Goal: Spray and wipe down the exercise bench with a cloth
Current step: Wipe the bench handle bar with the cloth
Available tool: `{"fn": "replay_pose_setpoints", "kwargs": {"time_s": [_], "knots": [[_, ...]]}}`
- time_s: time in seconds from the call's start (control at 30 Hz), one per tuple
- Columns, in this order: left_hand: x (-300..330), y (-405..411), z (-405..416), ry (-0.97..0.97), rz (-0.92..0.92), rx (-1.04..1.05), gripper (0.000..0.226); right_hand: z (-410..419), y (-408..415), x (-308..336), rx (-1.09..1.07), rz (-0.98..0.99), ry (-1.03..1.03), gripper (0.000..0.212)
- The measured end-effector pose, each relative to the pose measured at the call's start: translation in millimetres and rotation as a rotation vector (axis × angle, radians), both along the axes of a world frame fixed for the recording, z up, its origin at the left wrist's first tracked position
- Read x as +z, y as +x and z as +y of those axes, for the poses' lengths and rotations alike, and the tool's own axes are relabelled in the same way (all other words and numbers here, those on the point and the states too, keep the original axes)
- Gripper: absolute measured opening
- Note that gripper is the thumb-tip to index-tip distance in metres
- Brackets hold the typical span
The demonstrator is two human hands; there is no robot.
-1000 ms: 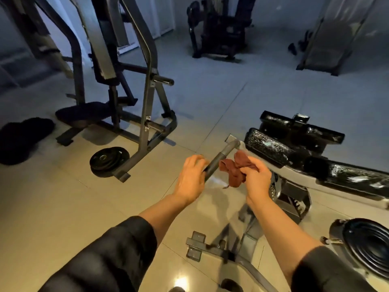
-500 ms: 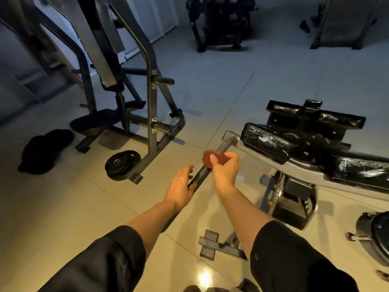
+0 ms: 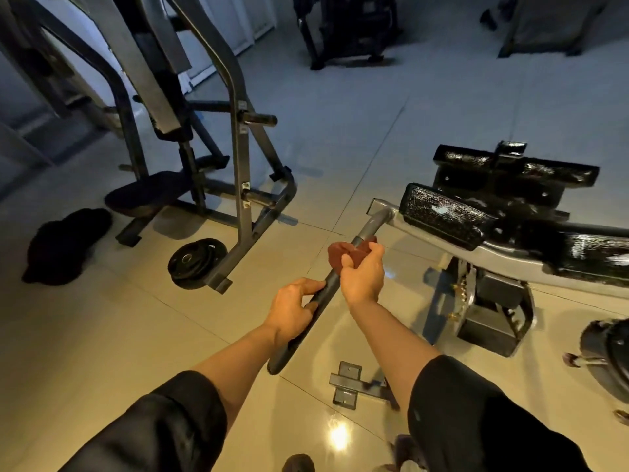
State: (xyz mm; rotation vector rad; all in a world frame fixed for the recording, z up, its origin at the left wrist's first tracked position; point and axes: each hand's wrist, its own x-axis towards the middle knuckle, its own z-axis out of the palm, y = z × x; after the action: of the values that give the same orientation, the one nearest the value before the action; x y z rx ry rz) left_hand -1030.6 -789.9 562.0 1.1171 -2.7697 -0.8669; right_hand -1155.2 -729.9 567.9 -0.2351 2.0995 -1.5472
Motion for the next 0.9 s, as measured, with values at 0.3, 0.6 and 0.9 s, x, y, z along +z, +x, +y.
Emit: {"fn": "replay_pose_setpoints", "kwargs": {"time_s": [0.3,0.6,0.9], "knots": [[-22,50,-23,0.066,0.138,-0.215,0.032,2,110,-29,-0.100,0.336,0.124,0.035],[-54,123,-25,0.092,0.138,-0.235,0.034,14,177,-37,-0.089,0.253,0.239,0.033],[-59,132,-27,0.205,0.206,-0.157,0.037,-12,127,-19,0.032,0.468,0.392,0.047]]}}
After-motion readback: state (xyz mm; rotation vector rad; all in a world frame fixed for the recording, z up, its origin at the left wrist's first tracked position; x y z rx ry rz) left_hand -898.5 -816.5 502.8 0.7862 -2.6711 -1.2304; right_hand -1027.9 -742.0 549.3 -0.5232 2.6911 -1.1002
